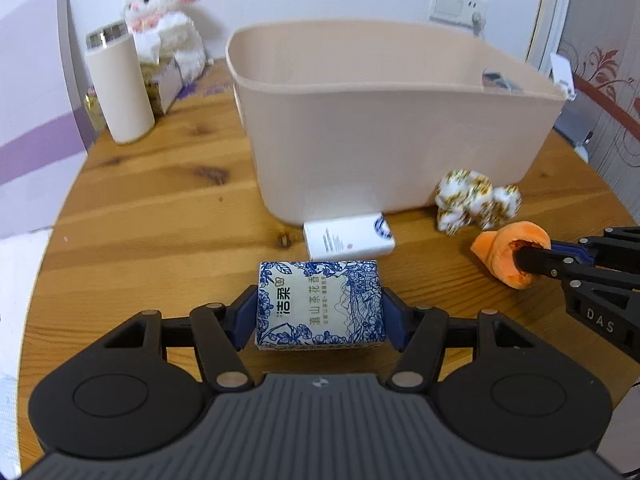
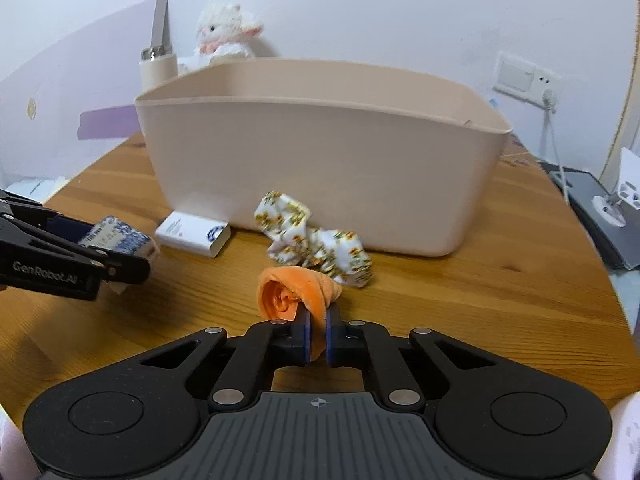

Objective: Organize objects
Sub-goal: 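Drop the blue-and-white box into the basket with the left tool while the right tool drops the orange cloth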

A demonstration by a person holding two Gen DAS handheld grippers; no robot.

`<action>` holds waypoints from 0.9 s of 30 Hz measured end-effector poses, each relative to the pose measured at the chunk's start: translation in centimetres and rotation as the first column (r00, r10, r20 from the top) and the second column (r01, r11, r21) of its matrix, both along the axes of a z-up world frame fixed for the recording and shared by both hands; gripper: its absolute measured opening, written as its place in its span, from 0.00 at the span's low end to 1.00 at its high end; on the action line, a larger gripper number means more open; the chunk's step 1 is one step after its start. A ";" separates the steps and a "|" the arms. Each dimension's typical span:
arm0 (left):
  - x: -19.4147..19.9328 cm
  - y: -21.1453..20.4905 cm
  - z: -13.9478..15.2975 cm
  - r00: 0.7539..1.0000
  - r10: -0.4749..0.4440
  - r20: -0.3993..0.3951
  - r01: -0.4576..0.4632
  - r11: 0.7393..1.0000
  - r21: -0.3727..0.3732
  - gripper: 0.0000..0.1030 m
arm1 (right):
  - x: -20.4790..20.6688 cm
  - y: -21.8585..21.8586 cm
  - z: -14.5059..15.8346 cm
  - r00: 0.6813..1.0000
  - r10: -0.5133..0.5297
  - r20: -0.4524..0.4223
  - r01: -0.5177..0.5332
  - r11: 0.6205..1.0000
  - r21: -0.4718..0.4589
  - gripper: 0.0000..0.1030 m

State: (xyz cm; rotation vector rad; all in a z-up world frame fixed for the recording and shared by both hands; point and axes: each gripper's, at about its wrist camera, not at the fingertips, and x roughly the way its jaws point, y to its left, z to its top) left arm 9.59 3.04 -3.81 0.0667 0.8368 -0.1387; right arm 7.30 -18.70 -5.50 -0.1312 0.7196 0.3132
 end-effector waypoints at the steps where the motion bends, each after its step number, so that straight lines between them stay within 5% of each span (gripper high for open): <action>1: -0.1 0.0 0.4 1.000 -0.002 0.014 0.002 1.000 -0.001 0.63 | -0.2 -0.3 0.4 1.000 -0.003 0.011 0.003 1.000 0.005 0.06; 16: -1.2 -1.3 7.7 0.979 -0.036 0.202 0.037 0.999 -0.002 0.63 | -1.5 -2.6 8.3 0.970 -0.044 0.238 0.027 0.997 0.073 0.06; 27: 3.3 -2.5 11.0 0.958 -0.014 0.287 0.016 1.000 -0.005 0.63 | 1.9 -2.8 12.4 0.931 -0.108 0.348 0.075 0.991 0.108 0.06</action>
